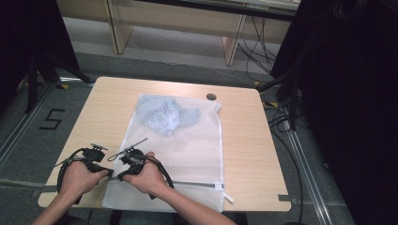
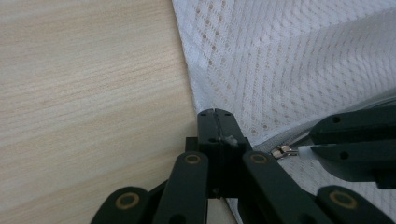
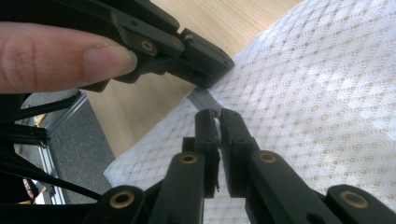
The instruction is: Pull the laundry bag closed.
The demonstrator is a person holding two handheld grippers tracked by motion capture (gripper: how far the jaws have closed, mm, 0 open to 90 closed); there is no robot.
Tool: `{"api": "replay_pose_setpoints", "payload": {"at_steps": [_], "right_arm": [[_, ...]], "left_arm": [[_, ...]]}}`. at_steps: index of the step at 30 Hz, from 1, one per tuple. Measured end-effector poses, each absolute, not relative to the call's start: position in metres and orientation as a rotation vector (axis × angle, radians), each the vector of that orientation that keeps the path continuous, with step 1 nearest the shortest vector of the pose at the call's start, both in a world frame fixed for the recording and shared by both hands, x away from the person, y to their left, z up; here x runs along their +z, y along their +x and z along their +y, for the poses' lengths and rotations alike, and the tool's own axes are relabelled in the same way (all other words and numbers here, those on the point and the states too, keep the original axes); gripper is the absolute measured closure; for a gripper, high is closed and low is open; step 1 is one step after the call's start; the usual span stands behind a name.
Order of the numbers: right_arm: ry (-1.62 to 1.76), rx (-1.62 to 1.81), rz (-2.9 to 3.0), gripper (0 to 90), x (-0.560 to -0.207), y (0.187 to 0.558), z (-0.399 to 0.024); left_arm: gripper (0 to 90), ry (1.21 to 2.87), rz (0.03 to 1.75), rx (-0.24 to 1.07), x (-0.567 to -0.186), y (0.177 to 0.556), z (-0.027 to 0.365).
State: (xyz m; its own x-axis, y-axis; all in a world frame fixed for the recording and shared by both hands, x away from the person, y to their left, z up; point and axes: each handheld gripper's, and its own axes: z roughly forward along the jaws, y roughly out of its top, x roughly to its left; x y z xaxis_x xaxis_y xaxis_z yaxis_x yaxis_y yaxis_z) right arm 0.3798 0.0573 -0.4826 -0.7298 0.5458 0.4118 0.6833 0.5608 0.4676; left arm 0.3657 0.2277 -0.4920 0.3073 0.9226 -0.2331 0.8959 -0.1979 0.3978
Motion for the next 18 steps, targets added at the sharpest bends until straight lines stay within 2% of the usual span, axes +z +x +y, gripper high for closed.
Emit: {"api": "replay_pose_setpoints", "payload": {"at_steps": [18], "right_arm": [[-1.035, -0.853, -2.589, 87.0, -0.4797, 0.3823, 0.0501]], "left_arm": [[89.9, 2.122, 1.61, 0.076, -0.4921, 0.3659, 0.2286]]}}
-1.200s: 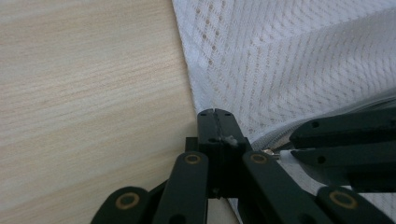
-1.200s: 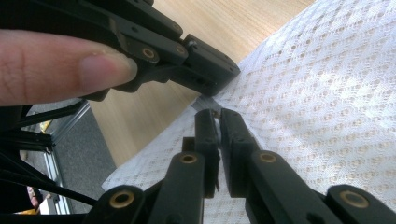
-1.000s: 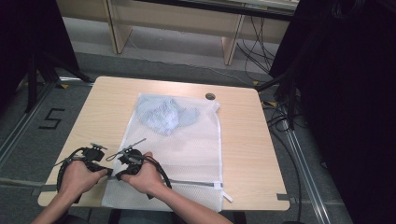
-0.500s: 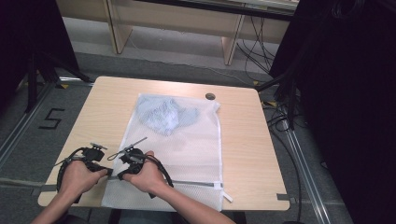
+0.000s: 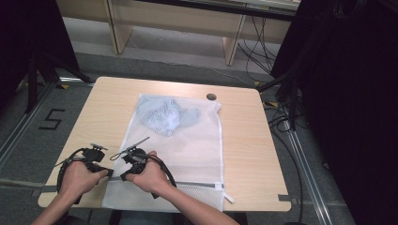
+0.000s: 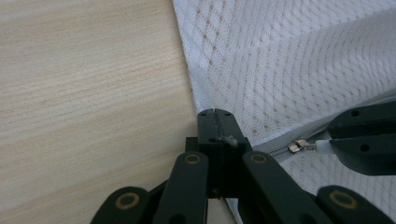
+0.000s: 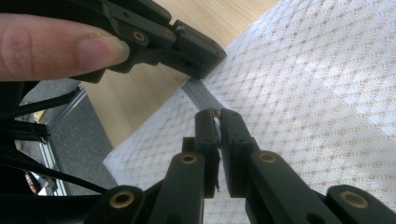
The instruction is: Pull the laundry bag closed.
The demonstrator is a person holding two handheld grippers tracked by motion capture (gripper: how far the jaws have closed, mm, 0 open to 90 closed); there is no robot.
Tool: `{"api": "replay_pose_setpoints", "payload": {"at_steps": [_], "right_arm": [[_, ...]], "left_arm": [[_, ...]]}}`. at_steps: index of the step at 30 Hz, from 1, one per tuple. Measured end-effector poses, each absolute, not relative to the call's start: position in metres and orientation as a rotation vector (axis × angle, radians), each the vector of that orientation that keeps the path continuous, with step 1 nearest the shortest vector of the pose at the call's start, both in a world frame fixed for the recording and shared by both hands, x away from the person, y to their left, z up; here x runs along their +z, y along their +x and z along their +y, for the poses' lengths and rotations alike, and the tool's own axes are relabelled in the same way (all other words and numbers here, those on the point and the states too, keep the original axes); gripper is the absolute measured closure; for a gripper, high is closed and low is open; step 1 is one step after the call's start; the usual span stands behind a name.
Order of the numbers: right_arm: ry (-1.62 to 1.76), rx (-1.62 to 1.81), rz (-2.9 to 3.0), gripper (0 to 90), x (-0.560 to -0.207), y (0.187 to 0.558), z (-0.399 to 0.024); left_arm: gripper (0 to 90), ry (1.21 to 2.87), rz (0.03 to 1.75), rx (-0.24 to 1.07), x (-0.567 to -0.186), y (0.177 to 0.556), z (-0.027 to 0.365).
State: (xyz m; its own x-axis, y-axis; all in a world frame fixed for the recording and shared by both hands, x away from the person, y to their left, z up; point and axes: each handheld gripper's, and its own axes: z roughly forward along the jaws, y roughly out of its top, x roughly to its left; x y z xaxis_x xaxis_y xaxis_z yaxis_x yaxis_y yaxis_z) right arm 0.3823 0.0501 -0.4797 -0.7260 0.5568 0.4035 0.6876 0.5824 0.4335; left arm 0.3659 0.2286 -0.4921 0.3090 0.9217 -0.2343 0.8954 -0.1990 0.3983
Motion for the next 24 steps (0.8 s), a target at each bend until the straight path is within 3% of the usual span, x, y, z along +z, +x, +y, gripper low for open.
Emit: {"api": "replay_pose_setpoints", "payload": {"at_steps": [24], "right_arm": [[-1.038, -0.84, -2.594, 87.0, -0.4773, 0.3821, 0.042]], "left_arm": [[89.9, 2.116, 1.607, 0.079, -0.4926, 0.3656, 0.2287]]}}
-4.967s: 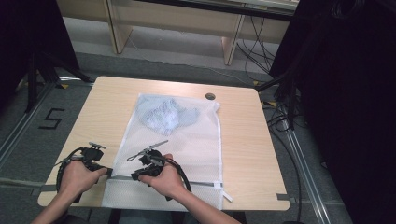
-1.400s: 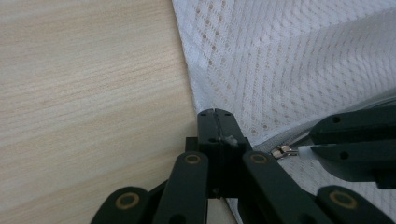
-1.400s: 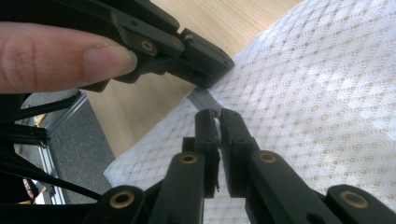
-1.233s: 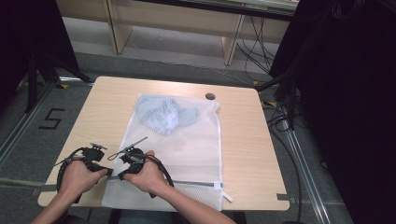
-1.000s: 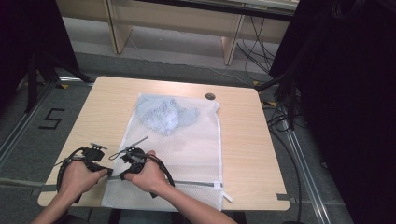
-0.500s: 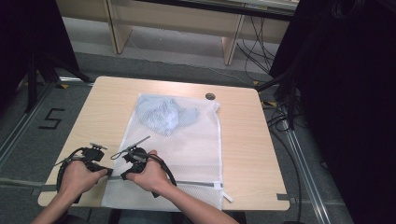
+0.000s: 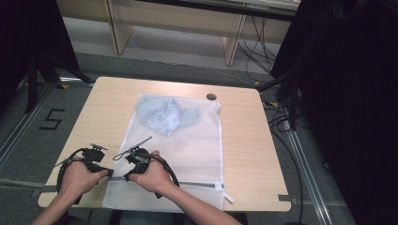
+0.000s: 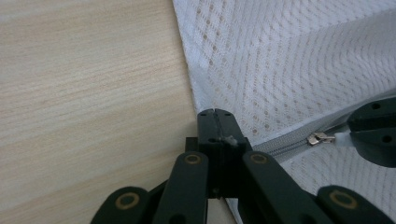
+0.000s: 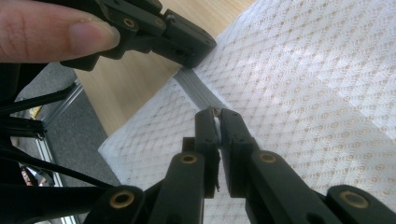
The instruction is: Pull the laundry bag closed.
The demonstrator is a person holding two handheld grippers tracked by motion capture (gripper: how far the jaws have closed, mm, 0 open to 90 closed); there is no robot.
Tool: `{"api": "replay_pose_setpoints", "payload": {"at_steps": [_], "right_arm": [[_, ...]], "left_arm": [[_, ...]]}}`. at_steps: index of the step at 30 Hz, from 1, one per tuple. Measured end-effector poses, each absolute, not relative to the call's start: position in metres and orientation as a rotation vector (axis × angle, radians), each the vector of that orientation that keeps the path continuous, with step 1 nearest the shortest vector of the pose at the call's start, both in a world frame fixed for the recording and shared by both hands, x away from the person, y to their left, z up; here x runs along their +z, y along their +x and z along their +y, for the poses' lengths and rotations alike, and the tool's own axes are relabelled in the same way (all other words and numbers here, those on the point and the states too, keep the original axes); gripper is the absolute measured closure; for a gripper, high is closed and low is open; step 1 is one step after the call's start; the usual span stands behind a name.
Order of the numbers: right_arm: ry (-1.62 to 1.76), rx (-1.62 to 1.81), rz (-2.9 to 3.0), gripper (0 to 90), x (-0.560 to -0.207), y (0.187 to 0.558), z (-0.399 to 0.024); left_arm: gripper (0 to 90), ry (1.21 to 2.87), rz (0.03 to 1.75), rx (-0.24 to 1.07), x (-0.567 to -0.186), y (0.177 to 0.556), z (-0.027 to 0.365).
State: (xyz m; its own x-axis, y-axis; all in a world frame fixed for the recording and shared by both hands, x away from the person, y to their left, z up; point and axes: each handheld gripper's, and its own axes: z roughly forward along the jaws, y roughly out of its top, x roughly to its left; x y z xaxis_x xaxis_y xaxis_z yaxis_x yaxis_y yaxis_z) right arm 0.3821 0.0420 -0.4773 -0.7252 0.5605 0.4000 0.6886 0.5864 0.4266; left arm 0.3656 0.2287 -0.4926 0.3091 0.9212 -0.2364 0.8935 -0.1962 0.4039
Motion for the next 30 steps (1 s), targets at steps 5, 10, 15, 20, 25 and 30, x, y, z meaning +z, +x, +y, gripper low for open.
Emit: {"api": "replay_pose_setpoints", "payload": {"at_steps": [5, 10, 15, 20, 25, 30], "right_arm": [[-1.047, -0.839, -2.608, 87.0, -0.4771, 0.3822, 0.0403], [-1.033, -0.845, -2.607, 87.0, -0.4777, 0.3832, 0.0385], [-1.058, -0.832, -2.587, 87.0, -0.4765, 0.3817, 0.0377], [-1.059, -0.828, -2.59, 87.0, -0.4772, 0.3814, 0.0368], [-1.063, -0.829, -2.592, 87.0, -0.4748, 0.3818, 0.0342], [-1.081, -0.815, -2.589, 87.1, -0.4745, 0.3814, 0.0332]], "left_arm": [[89.9, 2.118, 1.607, 0.08, -0.4924, 0.3656, 0.2285], [89.8, 2.117, 1.608, 0.079, -0.4924, 0.3656, 0.2284], [89.9, 2.118, 1.605, 0.079, -0.4925, 0.3656, 0.2287], [89.9, 2.118, 1.607, 0.079, -0.4924, 0.3656, 0.2286], [89.8, 2.118, 1.609, 0.078, -0.4923, 0.3656, 0.2283], [89.9, 2.117, 1.607, 0.079, -0.4924, 0.3655, 0.2286]]}}
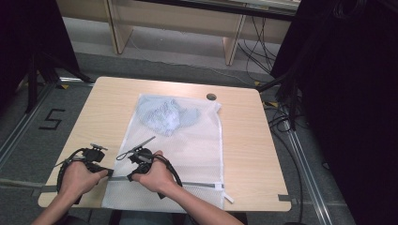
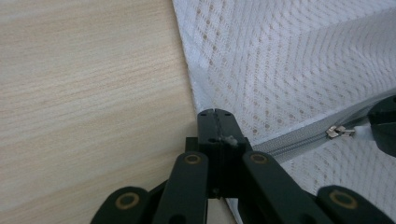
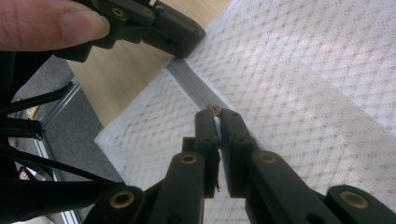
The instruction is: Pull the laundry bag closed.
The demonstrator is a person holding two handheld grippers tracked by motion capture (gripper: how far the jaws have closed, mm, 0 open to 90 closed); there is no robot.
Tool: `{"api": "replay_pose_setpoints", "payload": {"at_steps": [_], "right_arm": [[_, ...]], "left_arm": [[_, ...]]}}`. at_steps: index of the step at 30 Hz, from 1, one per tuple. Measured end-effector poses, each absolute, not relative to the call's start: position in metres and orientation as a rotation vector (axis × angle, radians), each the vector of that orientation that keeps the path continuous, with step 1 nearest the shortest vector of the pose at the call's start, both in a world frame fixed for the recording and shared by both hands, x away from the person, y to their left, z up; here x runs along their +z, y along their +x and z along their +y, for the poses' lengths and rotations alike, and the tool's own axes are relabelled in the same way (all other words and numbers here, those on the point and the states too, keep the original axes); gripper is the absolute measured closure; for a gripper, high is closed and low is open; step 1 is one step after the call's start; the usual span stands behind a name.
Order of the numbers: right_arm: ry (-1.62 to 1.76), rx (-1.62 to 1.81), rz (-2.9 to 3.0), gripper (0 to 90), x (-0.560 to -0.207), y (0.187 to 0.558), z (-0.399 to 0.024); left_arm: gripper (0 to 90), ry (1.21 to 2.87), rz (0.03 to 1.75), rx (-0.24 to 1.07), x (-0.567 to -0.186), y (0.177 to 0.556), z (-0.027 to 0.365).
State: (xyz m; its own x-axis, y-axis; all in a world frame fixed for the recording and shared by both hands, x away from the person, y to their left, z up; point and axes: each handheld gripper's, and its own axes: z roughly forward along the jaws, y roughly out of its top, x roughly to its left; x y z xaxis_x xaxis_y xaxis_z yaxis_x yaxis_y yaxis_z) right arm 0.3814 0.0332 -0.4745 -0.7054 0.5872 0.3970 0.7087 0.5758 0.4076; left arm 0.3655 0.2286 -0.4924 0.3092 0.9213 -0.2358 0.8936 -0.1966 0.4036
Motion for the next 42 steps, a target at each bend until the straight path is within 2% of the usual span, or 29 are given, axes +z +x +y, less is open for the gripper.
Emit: {"api": "replay_pose_setpoints", "payload": {"at_steps": [42], "right_arm": [[-1.136, -0.776, -2.622, 87.0, -0.469, 0.383, 0.019]], "left_arm": [[89.8, 2.118, 1.604, 0.078, -0.492, 0.366, 0.229]]}}
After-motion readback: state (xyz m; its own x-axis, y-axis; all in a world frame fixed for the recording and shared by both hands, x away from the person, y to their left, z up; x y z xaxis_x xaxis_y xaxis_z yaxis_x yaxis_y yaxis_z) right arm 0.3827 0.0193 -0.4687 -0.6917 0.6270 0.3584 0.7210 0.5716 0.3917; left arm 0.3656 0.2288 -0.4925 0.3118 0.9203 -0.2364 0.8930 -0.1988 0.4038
